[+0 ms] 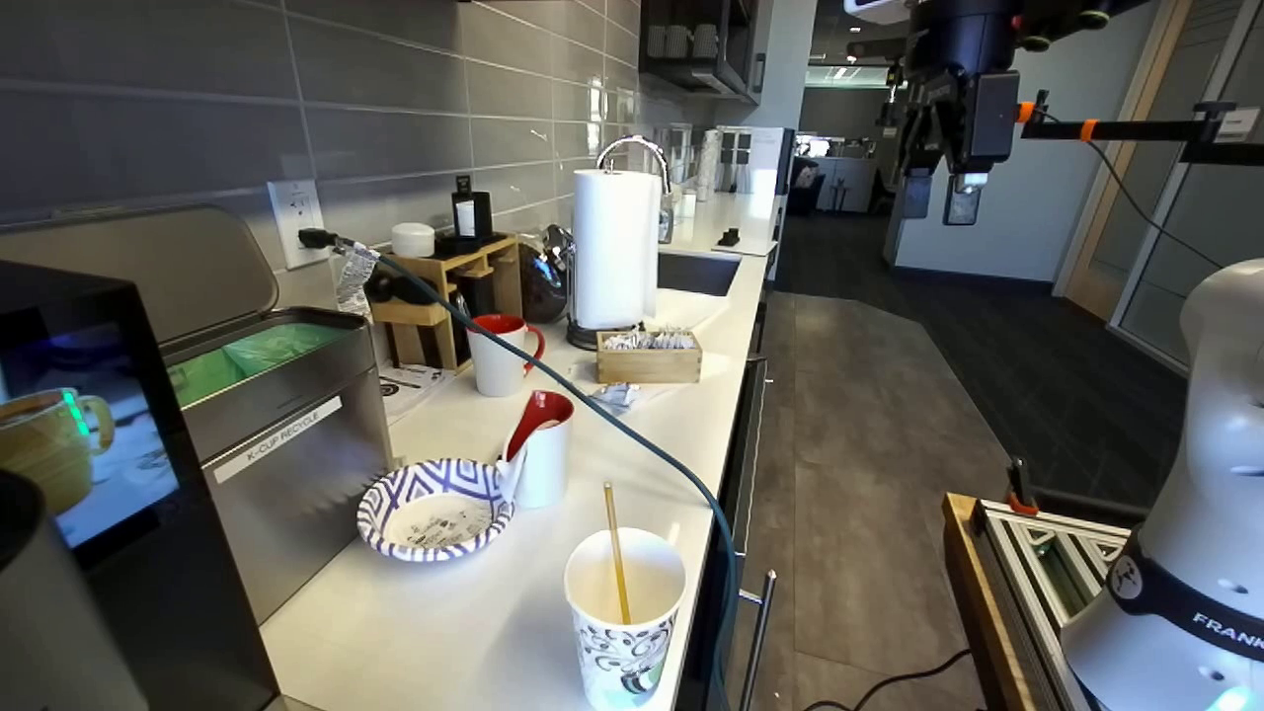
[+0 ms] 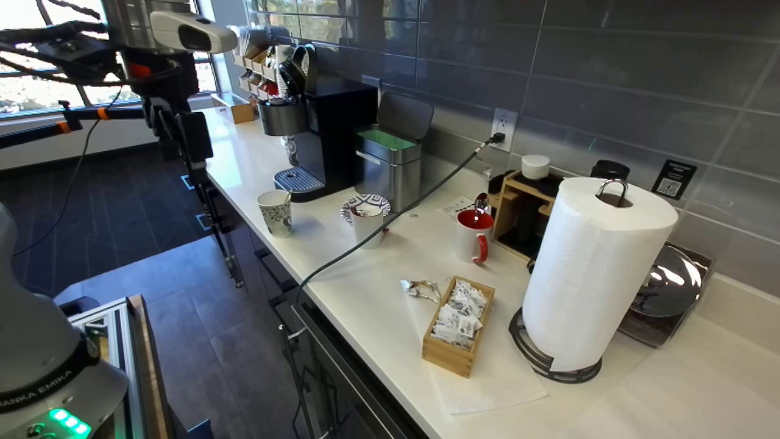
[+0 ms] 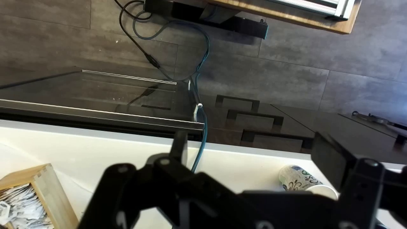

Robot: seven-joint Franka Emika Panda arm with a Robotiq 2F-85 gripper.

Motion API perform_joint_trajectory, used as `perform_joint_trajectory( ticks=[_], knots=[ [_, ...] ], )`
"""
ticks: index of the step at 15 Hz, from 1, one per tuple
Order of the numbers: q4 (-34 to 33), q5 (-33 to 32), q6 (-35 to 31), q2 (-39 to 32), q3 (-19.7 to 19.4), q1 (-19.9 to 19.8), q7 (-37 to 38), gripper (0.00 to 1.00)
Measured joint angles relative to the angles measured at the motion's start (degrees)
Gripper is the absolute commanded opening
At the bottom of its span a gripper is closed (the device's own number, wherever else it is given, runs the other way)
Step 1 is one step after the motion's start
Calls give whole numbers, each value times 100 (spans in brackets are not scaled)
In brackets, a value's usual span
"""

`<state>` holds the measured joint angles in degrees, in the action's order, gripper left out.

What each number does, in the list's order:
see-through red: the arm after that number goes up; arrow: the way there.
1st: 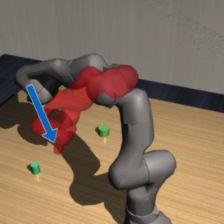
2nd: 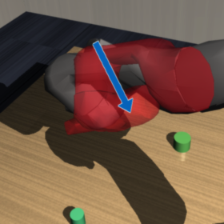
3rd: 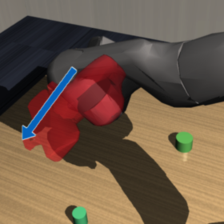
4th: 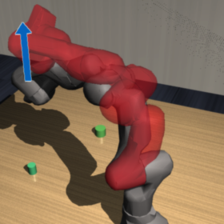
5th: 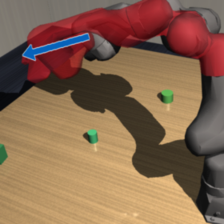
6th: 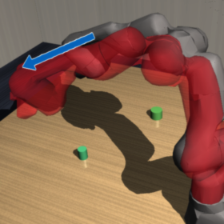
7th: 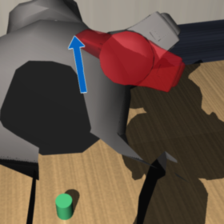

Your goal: Put the sauce packet on the blue and white plate

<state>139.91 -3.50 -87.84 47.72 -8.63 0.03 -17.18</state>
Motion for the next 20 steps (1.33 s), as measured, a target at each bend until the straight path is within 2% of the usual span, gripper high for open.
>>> perform_joint_trajectory(
  ticks=[4, 9, 15, 20],
  knots=[
    [-78, 70, -441, -226, 0, 7, 52, 100],
    [-514, 550, -1130, -1138, 4, 67, 300, 100],
    [-1274, 930, -1168, -2263, 141, 127, 341, 100],
    [-1280, 928, -1168, -2243, 149, 98, 339, 100]
  ],
)
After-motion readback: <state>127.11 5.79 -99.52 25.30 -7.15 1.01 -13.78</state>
